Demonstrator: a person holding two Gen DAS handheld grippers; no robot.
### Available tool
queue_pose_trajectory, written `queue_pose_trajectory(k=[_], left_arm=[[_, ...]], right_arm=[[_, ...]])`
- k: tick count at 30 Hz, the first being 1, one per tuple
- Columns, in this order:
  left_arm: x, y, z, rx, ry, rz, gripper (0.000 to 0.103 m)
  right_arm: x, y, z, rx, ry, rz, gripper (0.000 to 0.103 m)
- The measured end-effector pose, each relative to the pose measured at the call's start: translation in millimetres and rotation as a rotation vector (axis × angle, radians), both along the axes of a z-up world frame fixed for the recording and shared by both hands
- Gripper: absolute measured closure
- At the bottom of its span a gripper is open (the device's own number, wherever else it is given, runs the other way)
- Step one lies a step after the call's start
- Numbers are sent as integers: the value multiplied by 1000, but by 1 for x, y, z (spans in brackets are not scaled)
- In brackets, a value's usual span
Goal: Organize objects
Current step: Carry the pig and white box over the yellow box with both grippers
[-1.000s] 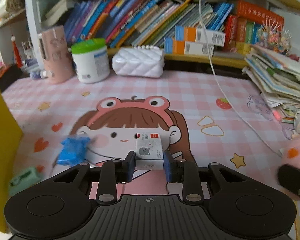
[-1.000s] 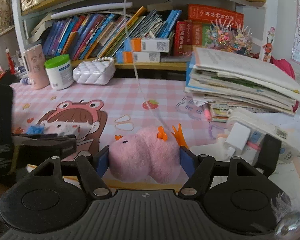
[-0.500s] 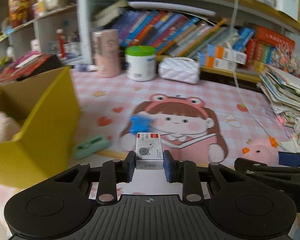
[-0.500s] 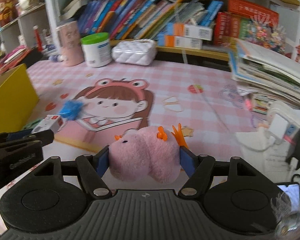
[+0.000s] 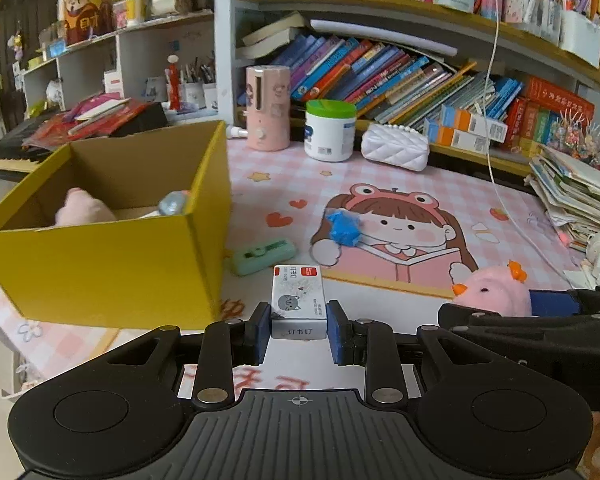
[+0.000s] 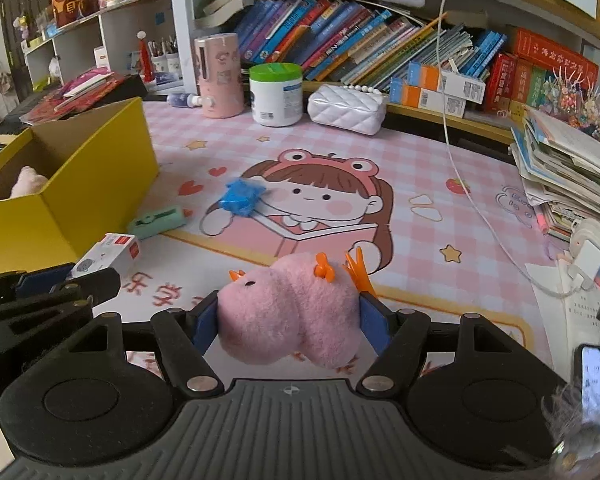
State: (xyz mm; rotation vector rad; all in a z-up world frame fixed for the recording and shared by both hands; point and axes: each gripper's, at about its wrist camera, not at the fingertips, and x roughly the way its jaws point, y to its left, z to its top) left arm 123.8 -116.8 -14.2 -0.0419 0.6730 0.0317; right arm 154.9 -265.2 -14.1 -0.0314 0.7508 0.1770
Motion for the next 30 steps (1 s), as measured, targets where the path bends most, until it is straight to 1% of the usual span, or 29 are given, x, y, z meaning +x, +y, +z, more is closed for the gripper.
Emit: queue_pose_trajectory(k=[6, 17, 30], left_arm=[[-27, 35, 3, -13, 6, 7, 75], [-75, 99, 8, -7, -3, 42, 75], [-124, 156, 13, 5, -22, 87, 75]], right_arm=[[-28, 32, 6, -2, -2, -2, 34], [-79, 99, 11, -1, -8, 29, 34], [-119, 159, 9, 13, -4, 69, 34]])
